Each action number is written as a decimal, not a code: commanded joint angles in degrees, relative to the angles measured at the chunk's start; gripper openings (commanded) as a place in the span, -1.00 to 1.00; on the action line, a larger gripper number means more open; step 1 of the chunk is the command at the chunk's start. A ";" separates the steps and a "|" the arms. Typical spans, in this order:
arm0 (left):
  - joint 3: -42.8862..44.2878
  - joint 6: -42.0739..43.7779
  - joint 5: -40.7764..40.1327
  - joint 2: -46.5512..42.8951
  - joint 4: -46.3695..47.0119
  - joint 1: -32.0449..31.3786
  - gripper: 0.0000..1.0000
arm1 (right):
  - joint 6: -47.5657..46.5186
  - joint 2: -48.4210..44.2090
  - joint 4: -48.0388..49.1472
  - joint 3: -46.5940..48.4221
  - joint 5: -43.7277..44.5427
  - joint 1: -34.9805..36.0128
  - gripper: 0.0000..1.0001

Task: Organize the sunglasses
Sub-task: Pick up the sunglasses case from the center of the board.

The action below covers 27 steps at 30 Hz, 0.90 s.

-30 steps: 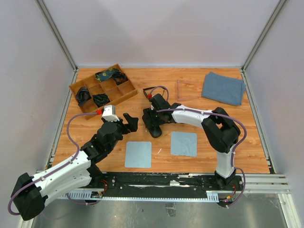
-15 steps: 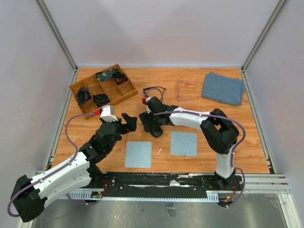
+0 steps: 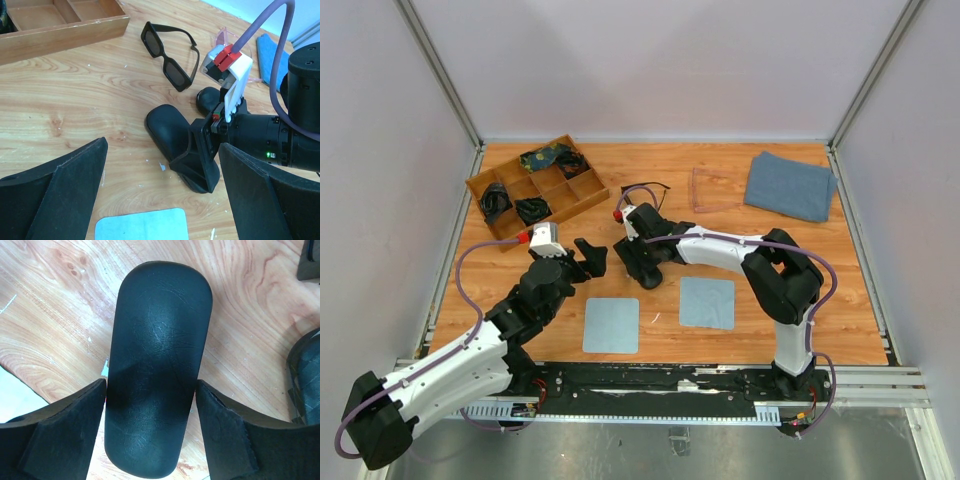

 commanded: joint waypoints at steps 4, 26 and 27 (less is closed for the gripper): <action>-0.62 0.53 -1.91 -1.18 -0.77 0.46 0.99 | -3.52 0.13 0.59 2.40 -2.97 0.22 0.33; -2.53 0.58 1.95 3.25 4.25 0.49 0.99 | 10.11 -4.07 5.86 0.81 -5.70 -1.74 -0.98; -2.44 0.52 2.32 3.80 4.65 0.47 0.99 | 11.90 -4.94 7.04 -0.18 -5.64 -1.92 -0.99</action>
